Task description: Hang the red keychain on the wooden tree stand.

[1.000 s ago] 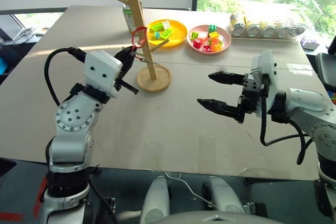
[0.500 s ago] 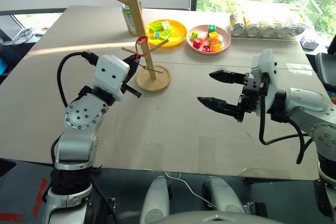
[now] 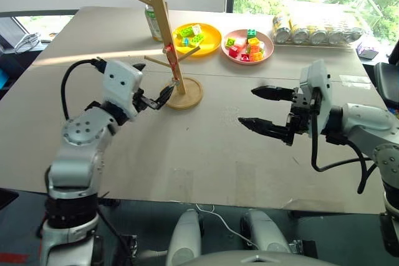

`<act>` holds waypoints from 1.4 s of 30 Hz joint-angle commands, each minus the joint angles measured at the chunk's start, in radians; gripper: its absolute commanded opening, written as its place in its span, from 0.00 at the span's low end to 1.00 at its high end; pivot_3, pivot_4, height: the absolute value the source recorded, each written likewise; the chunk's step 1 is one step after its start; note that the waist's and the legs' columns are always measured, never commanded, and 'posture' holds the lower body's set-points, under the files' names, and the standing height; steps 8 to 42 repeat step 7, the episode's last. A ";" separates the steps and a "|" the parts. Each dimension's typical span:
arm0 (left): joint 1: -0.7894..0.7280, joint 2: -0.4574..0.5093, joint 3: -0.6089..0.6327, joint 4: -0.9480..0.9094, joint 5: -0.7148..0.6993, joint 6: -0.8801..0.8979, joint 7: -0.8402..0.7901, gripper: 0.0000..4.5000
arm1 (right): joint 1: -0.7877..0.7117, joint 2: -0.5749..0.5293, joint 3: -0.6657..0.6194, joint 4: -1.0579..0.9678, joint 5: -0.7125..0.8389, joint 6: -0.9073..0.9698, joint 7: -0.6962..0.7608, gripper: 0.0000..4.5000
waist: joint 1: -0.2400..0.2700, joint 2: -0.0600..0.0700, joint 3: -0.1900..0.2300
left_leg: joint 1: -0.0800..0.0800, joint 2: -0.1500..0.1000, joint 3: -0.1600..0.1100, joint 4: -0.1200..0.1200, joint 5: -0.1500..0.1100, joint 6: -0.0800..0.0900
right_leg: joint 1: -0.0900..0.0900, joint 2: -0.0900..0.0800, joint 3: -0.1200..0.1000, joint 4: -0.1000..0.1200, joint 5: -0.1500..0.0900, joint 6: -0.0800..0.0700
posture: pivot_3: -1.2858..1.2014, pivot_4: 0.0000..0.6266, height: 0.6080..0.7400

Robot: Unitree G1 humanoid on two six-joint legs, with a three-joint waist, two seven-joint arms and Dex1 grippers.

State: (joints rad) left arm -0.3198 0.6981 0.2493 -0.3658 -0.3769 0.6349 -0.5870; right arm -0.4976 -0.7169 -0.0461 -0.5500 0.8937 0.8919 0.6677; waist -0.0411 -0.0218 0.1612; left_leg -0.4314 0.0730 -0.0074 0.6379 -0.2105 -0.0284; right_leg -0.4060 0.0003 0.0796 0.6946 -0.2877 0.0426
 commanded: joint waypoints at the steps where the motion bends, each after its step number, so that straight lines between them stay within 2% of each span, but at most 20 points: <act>1: -0.063 0.145 0.124 0.011 -0.229 0.253 -0.153 1.00 | -0.065 -0.039 -0.022 0.049 -0.024 -0.022 0.050 1.00 | -0.001 -0.001 0.002 | 0.000 0.000 0.000 0.000 0.000 0.000 | 0.000 0.000 0.000 0.000 0.000 0.000 | 0.52 0.24 1.00; 4: -0.123 0.280 0.185 0.128 -0.320 0.345 -0.268 1.00 | -0.094 -0.066 -0.024 0.108 -0.050 -0.026 0.082 1.00 | -0.001 -0.004 0.005 | 0.000 0.000 -0.001 0.000 0.000 0.000 | -0.001 0.001 -0.001 0.000 0.000 0.000 | 0.52 0.24 1.00; 7: -0.130 0.364 0.176 0.271 -0.282 0.285 -0.343 1.00 | -0.094 -0.079 -0.011 0.140 -0.081 -0.043 0.113 1.00 | -0.001 -0.003 0.005 | 0.000 0.000 -0.001 -0.001 0.000 0.000 | -0.001 0.000 -0.001 -0.001 0.000 0.000 | 0.52 0.24 1.00; 42: -0.130 0.364 0.176 0.271 -0.282 0.285 -0.343 1.00 | -0.094 -0.079 -0.011 0.140 -0.081 -0.043 0.113 1.00 | -0.001 -0.003 0.005 | 0.000 0.000 -0.001 -0.001 0.000 0.000 | -0.001 0.000 -0.001 -0.001 0.000 0.000 | 0.52 0.24 1.00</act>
